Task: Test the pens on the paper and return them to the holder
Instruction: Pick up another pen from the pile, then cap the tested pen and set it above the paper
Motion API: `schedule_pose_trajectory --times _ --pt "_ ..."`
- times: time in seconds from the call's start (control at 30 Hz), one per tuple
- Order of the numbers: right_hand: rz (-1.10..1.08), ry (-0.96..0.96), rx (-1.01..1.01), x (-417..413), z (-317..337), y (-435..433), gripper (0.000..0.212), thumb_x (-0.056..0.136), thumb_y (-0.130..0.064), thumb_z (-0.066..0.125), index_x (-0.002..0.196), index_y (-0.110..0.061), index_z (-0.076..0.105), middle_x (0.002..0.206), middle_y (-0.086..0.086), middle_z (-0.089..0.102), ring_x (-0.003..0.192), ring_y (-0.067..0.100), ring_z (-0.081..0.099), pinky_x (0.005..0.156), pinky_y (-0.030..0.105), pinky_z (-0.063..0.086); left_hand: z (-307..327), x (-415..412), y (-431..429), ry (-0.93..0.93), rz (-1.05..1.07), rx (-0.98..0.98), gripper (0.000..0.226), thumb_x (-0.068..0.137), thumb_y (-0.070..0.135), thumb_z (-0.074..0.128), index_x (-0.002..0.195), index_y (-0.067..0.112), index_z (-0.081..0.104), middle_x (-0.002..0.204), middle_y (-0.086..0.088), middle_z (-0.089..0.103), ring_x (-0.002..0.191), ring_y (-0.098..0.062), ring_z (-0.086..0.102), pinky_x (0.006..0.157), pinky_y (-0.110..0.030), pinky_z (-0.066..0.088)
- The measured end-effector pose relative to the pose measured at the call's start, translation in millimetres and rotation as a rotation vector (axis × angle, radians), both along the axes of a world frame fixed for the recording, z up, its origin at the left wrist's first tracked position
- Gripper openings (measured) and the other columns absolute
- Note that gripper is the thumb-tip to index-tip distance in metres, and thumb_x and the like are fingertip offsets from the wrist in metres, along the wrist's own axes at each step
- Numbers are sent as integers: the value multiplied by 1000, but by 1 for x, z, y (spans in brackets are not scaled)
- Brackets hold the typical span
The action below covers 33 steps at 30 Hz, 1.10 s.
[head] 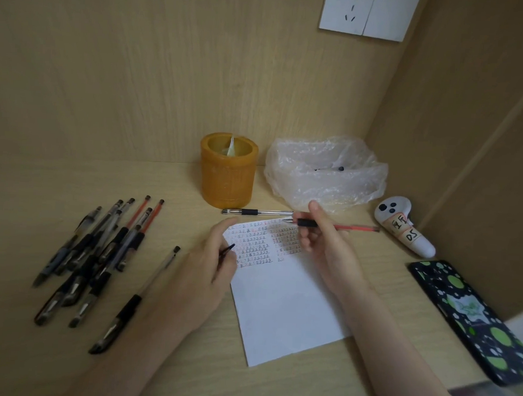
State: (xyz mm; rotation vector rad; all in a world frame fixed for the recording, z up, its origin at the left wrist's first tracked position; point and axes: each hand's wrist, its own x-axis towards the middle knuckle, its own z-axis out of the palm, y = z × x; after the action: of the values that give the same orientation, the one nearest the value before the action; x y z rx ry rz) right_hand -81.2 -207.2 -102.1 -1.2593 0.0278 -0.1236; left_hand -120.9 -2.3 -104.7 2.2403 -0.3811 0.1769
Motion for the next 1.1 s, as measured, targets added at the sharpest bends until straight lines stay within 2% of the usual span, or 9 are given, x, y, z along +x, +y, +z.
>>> schedule_pose_trajectory --times 0.1,0.2,0.33,0.47,0.6,0.7,0.83,0.97,1.1 --pt "141 30 88 0 2 6 30 91 -25 52 87 -1 69 55 3 52 47 11 45 44 17 34 -5 3 -5 46 -103 -131 49 98 18 36 138 40 20 94 12 54 91 0 52 79 -7 37" --pt "232 -13 49 -5 4 10 15 88 -20 60 78 -10 64 56 4 55 46 12 47 43 18 35 -10 8 -8 50 -141 -187 60 94 17 46 130 52 14 97 8 57 95 -1 53 88 -12 38" --pt "238 -59 -82 -11 8 13 24 81 -19 62 61 -17 50 52 3 53 42 12 43 40 16 31 -11 10 -7 20 -142 -227 70 91 15 56 128 55 13 89 11 60 92 1 55 84 -6 36" --pt "225 -81 -169 -12 7 15 22 78 -18 66 61 -18 53 50 2 52 41 9 42 38 16 29 -10 10 -8 33 -148 -222 73 89 17 58 135 47 11 88 9 60 90 1 55 82 -4 35" --pt "261 -93 -267 -13 5 16 21 84 -12 67 68 -12 53 52 1 53 44 9 43 42 17 30 -10 8 -7 30 -157 -204 73 89 19 58 129 56 9 91 9 62 90 1 56 81 -4 34" --pt "330 -130 -317 -13 3 17 16 79 -14 71 70 -13 58 52 -3 53 46 8 42 44 16 31 -8 6 -7 38 -166 -181 71 89 19 59 131 52 14 91 9 63 90 1 56 80 -3 34" --pt "380 -137 -269 -14 1 19 9 77 -14 70 79 -7 67 55 -7 57 50 6 47 48 17 37 -7 8 -5 22 -92 -122 57 87 23 61 133 41 34 92 13 63 86 4 57 75 -3 36" --pt "412 -143 -160 -12 -2 20 24 90 -20 57 97 -1 71 71 8 65 59 16 58 50 21 44 0 6 -1 -35 -23 -59 12 87 21 62 97 27 65 73 10 65 73 3 60 66 -5 39" --pt "388 -169 -154 -9 -3 19 7 87 -7 59 89 -3 64 71 10 69 58 17 63 48 23 46 3 3 1 -28 8 -58 6 85 24 64 83 28 67 63 7 64 58 -5 59 58 -7 40"
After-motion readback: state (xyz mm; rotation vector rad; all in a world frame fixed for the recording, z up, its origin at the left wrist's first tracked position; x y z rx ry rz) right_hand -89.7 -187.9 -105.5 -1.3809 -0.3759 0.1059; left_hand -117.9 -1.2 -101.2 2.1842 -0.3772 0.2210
